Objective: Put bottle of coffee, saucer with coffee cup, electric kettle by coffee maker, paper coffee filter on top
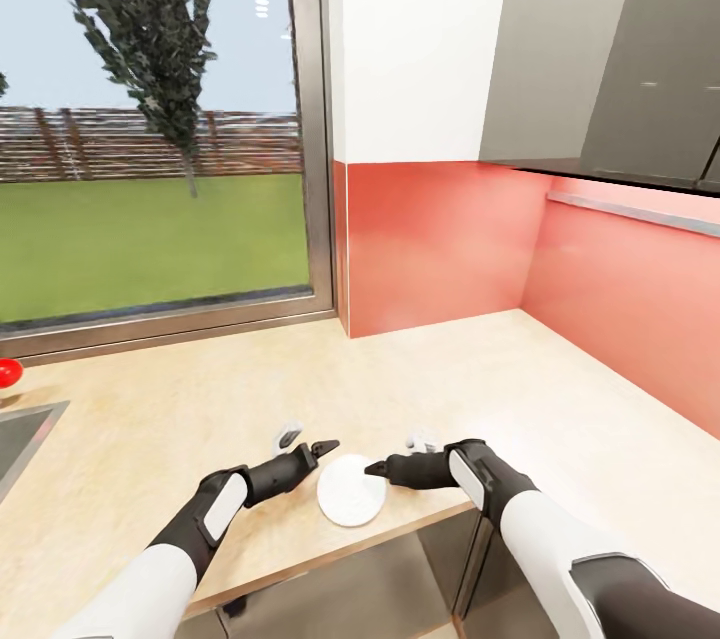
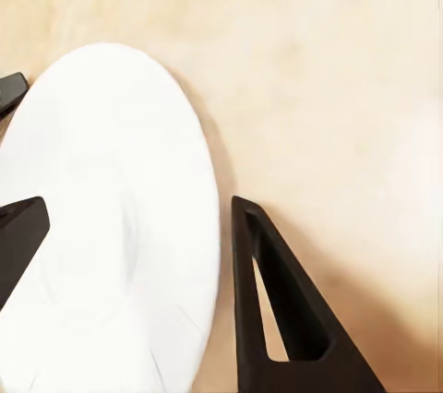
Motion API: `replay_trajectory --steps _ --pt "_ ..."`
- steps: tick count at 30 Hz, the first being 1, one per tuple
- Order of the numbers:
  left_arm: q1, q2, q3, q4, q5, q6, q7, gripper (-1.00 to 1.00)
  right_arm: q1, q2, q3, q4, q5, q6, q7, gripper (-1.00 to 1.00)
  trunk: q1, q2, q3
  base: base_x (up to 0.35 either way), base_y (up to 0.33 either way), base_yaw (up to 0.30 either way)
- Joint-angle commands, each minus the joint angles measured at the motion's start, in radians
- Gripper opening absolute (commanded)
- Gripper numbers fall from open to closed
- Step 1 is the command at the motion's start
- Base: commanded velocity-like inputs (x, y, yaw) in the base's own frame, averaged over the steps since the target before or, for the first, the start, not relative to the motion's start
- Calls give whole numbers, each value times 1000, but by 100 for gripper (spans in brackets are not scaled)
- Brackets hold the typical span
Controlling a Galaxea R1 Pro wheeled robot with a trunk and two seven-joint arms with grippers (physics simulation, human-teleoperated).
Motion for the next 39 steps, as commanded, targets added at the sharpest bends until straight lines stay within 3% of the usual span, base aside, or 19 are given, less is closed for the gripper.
replay_trajectory --steps 1,6,14,30,39 --pt "0 -1 3 1 -9 9 -1 100 0 -1 19 20 18 3 -5 100 1 -2 -3 0 0 0" --pt "9 1 5 2 -9 10 -7 100 0 -2 19 21 18 3 -4 100 1 -2 -3 0 0 0" --pt "85 10 10 -12 -7 25 -3 100 0 -2 19 20 18 3 -4 100 1 -2 -3 0 0 0" --pt "93 6 11 -15 -5 36 -3 100 1 -2 19 20 18 1 -2 100 1 -2 -3 0 0 0" --pt "93 4 16 -20 1 118 -3 100 1 -2 19 20 18 1 -1 100 1 -2 -3 0 0 0"
